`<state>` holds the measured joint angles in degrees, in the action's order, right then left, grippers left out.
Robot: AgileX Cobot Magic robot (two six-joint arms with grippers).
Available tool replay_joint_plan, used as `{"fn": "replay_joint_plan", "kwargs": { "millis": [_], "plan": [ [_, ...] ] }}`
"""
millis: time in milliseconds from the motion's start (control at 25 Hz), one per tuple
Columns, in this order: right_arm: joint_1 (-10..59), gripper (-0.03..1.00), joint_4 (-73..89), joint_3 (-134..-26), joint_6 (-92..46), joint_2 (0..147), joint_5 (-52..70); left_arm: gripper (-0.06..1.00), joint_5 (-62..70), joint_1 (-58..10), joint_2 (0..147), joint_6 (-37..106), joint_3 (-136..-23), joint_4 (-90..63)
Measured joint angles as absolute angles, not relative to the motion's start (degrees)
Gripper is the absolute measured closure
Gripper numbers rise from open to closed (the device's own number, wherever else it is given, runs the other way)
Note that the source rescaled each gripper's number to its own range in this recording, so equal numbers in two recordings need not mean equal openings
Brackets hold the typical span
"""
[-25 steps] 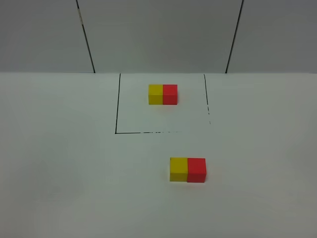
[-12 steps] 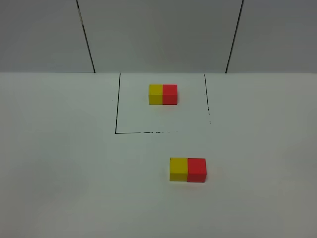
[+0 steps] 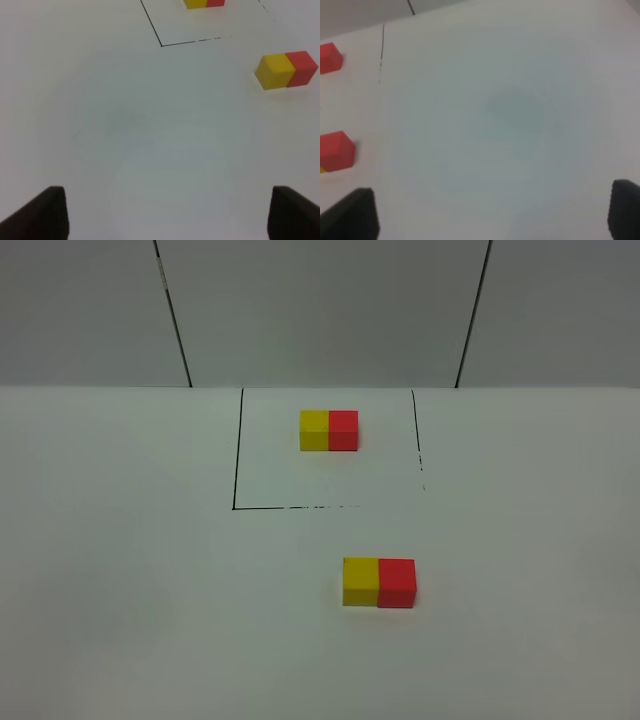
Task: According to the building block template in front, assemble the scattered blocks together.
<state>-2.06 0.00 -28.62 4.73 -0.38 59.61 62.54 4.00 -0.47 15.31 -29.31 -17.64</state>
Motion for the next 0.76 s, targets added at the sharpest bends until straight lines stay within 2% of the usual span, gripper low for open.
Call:
{"fn": "replay_joint_plan", "kwargs": {
  "millis": [760],
  "plan": [
    [-2.06,0.15,-0.47,-28.09,6.00,-0.38,60.04,0.25,62.54,4.00,-0.47,15.31,-29.31,-17.64]
  ]
}}
